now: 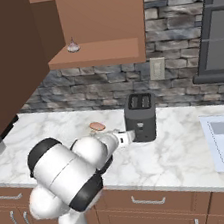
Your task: Pick the shaker and shaker from the counter and place them in the cabinet.
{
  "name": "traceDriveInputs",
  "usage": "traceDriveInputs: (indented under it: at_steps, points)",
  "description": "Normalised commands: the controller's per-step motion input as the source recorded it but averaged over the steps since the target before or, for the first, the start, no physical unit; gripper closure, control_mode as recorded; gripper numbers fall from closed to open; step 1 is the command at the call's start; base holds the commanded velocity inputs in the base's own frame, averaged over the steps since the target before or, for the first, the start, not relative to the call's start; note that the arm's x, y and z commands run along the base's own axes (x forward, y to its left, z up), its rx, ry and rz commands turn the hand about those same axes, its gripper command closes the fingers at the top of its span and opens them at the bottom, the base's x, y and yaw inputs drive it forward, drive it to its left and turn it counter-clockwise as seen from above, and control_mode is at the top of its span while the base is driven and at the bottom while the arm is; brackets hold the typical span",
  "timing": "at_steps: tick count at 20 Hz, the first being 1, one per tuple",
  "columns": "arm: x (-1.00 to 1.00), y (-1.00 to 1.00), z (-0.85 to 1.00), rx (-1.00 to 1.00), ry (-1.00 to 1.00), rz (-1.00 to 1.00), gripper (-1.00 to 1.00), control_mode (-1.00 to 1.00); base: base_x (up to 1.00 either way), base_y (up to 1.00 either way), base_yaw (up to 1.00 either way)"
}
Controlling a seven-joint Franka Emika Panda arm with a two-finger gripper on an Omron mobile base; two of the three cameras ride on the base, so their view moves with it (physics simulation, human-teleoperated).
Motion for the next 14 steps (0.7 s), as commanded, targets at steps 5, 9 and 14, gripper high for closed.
traceDriveInputs:
  at_steps: [5,9,14]
  points:
    - [-0.33,0.16,0.95,0.0,0.0,0.0,1.0,-1.0,0.0,0.0,0.0]
    - [-0.3,0.19,0.65,-0.02,0.04,0.02,1.0,-1.0,0.0,0.0,0.0]
    - [-0.57,0.17,0.35,-0.11,0.13,0.11,1.0,-1.0,0.0,0.0,0.0]
